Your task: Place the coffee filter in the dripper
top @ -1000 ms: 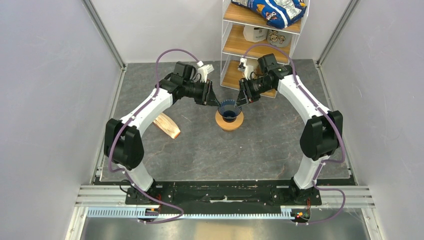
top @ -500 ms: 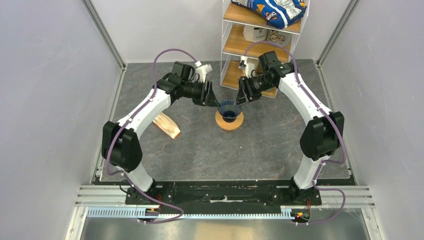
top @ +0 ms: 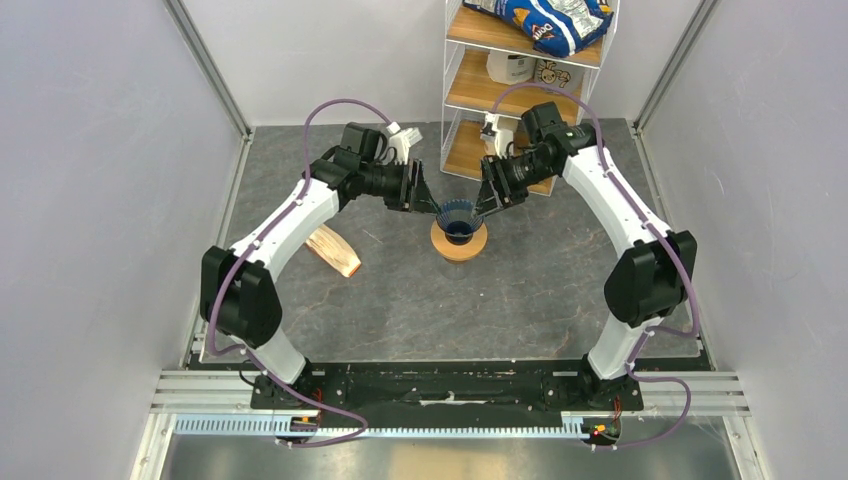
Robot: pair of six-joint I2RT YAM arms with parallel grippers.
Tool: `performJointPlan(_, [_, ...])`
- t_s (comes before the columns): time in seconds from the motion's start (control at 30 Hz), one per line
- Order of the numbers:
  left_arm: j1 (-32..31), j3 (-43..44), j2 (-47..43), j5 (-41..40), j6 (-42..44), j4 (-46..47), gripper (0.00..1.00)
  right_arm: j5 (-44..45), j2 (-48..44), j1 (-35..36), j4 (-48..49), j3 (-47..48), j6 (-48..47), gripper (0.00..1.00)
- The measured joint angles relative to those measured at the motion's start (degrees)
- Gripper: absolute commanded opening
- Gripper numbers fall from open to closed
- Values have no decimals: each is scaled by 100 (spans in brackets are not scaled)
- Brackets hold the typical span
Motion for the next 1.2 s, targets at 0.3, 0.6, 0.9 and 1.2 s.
performJointPlan(0.3, [-90,-258,-2,118,-280,20,47,-68,-11,0,-61,-221,26,43])
performJointPlan(0.6, [-98,-341,9,133,-376,151,40,-164,-9,0,68,-435,48,32])
performJointPlan(0.9, [-105,-450,9,284,-385,254,38,-243,-7,-13,181,-540,76,28])
performJointPlan(1.2, [-118,-490,15,352,-385,256,37,-254,-7,-13,219,-614,79,28])
